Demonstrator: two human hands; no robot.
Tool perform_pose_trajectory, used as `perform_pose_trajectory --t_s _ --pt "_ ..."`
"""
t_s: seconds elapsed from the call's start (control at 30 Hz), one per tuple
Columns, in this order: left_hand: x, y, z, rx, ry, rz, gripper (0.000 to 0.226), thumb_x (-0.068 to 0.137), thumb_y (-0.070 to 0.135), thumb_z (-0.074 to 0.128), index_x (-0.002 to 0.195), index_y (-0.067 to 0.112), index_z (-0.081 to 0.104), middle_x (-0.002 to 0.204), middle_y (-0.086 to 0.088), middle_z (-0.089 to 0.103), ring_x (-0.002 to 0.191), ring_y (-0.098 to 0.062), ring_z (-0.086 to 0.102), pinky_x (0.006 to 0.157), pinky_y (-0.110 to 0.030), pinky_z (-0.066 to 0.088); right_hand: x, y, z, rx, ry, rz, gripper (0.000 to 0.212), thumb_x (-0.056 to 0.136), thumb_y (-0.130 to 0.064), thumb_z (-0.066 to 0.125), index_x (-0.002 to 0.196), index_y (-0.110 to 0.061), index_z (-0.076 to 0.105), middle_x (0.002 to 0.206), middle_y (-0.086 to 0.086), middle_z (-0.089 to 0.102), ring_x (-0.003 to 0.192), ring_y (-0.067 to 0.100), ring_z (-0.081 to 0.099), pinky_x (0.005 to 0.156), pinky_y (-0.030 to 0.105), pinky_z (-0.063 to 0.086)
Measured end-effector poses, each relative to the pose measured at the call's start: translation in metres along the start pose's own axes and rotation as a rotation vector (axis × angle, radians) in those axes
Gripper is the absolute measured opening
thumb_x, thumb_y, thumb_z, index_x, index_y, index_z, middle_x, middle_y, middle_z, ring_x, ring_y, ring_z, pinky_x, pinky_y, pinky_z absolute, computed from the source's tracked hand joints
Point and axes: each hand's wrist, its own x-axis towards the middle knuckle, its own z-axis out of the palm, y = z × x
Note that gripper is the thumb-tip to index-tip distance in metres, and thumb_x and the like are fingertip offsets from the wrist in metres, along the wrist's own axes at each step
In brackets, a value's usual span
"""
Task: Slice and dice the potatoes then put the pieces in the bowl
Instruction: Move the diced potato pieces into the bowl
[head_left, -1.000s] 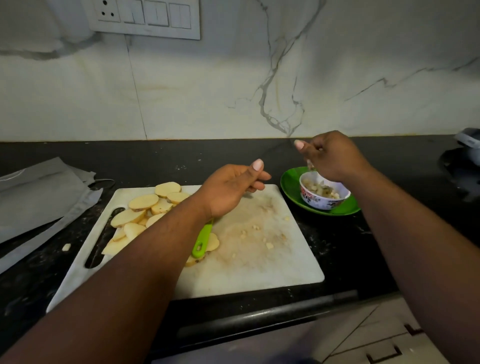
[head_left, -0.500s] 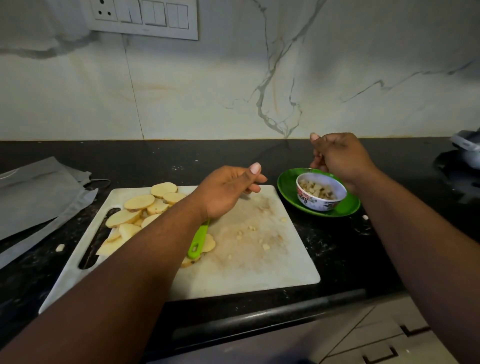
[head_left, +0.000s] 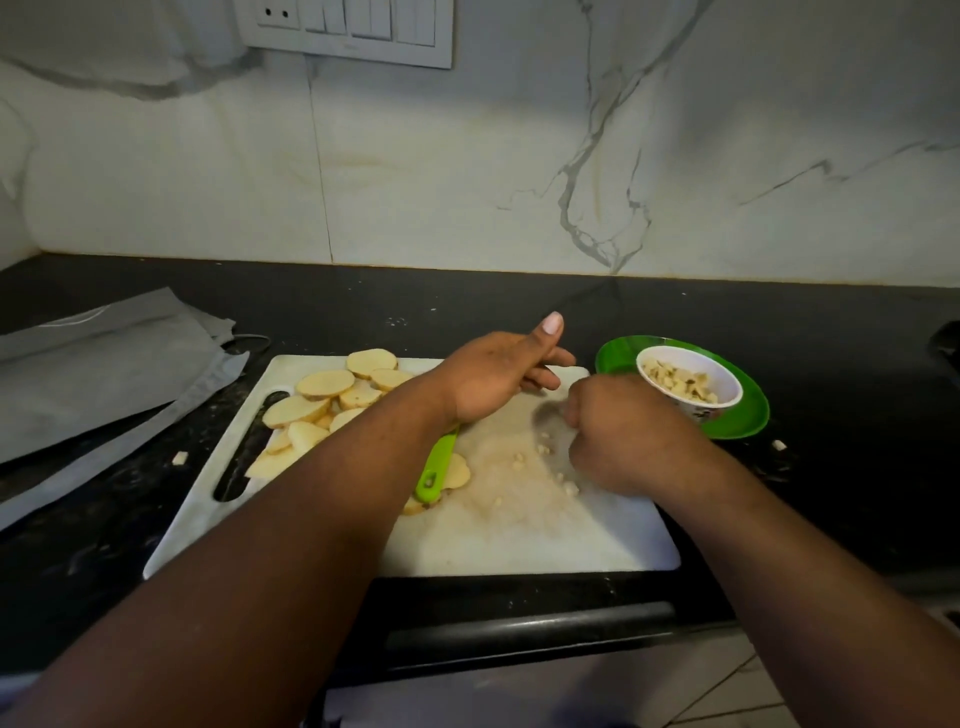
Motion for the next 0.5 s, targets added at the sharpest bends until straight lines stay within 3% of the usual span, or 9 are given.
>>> perform_pose_trajectory --t_s 0.1,0.13,0.23,0.33,0.4,0.5 --pt "0.000 -0.001 -0.001 -0.027 -0.012 -0.004 0.087 0.086 0.089 0.031 0.123 0.025 0.076 0.106 0.000 0.079 0.105 -0.010 0.073 0.109 -0.035 0.049 0.002 -0.003 -0.012 0.376 -0.155 -0.123 0.024 0.086 -0.007 0.058 0.084 -0.027 0.072 0.082 -0.022 0.060 0.077 -0.011 0.057 0.065 0.005 0.041" --pt "0.000 0.001 -0.001 -0.040 -0.013 -0.004 0.088 0.085 0.089 0.031 0.123 0.024 0.076 0.108 -0.001 0.079 0.105 -0.010 0.072 0.110 -0.036 0.049 0.004 -0.003 -0.014 0.433 -0.153 -0.156 0.027 0.087 -0.005 0.059 0.084 -0.028 0.073 0.083 -0.025 0.058 0.078 -0.017 0.056 0.066 0.004 0.041" --pt "-0.002 0.003 -0.002 -0.043 -0.012 -0.003 0.088 0.081 0.084 0.029 0.124 0.023 0.076 0.110 -0.002 0.079 0.109 -0.011 0.071 0.110 -0.037 0.049 0.006 -0.004 -0.006 0.344 -0.126 -0.242 0.035 0.084 -0.003 0.056 0.094 -0.031 0.075 0.098 -0.020 0.066 0.093 -0.005 0.062 0.080 0.013 0.048" --pt "-0.005 0.006 -0.002 -0.023 -0.012 -0.001 0.085 0.088 0.080 0.025 0.126 0.023 0.075 0.111 -0.001 0.078 0.110 -0.012 0.071 0.108 -0.032 0.049 0.000 -0.001 -0.003 0.355 -0.134 -0.271 0.040 0.081 0.002 0.055 0.090 -0.031 0.077 0.090 -0.022 0.069 0.088 -0.007 0.062 0.076 0.009 0.045" --pt "-0.005 0.006 -0.001 -0.037 -0.001 0.001 0.081 0.093 0.077 0.026 0.127 0.021 0.075 0.110 -0.001 0.078 0.108 -0.012 0.072 0.103 -0.028 0.051 0.003 0.012 -0.008 0.342 -0.003 -0.160 0.039 0.084 0.000 0.055 0.086 -0.031 0.077 0.085 -0.020 0.070 0.084 -0.001 0.065 0.074 0.014 0.047" --pt "-0.006 0.007 0.000 -0.048 0.005 0.006 0.080 0.094 0.075 0.027 0.127 0.019 0.074 0.108 0.001 0.077 0.105 -0.011 0.073 0.093 -0.019 0.052 0.011 0.030 -0.009 0.223 0.119 0.059 0.036 0.084 -0.002 0.057 0.096 -0.030 0.077 0.097 -0.011 0.071 0.090 0.013 0.065 0.082 0.027 0.053"
